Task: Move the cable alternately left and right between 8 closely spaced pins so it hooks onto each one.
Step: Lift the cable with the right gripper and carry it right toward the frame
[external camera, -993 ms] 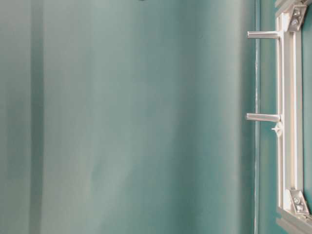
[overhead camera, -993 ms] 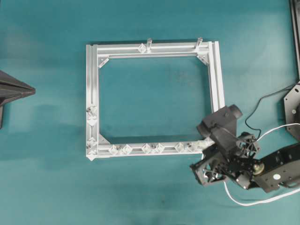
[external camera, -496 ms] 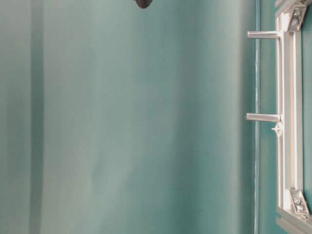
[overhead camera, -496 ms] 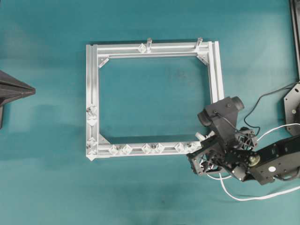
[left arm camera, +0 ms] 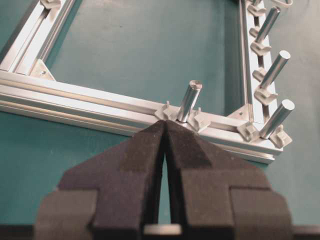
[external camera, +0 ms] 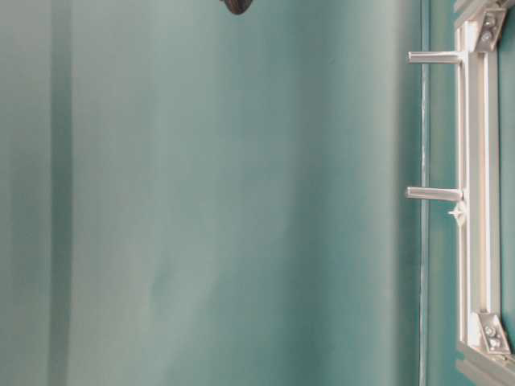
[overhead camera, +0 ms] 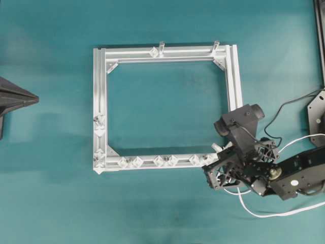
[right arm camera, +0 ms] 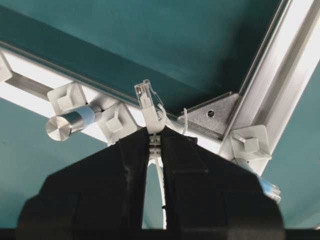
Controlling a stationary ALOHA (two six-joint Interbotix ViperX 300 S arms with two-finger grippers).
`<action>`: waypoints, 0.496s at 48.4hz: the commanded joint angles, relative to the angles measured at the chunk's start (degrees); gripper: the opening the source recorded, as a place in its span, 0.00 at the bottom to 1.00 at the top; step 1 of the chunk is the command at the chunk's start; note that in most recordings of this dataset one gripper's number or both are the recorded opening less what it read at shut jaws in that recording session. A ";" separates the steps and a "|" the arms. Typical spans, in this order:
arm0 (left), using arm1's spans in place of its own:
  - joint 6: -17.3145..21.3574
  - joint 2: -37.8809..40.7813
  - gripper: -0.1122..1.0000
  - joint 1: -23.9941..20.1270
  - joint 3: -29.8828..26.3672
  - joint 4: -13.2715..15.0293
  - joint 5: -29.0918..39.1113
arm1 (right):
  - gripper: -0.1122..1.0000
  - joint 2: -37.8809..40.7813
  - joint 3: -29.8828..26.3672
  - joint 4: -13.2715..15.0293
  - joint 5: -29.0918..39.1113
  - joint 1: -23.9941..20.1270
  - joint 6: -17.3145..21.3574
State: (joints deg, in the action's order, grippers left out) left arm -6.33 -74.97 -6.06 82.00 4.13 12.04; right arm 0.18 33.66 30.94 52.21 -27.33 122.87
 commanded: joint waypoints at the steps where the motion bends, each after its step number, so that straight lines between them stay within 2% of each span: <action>1: -0.44 0.70 0.10 0.18 -0.70 -0.09 -0.53 | 0.19 -1.58 -0.44 0.18 0.09 0.09 0.00; 24: -0.35 0.70 0.10 0.18 -0.62 -0.18 -0.53 | 0.19 -3.96 1.85 0.44 0.09 5.63 -0.97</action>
State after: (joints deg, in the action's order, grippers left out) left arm -6.42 -74.97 -6.06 82.00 4.13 12.04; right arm -1.58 35.33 31.03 52.21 -22.76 121.90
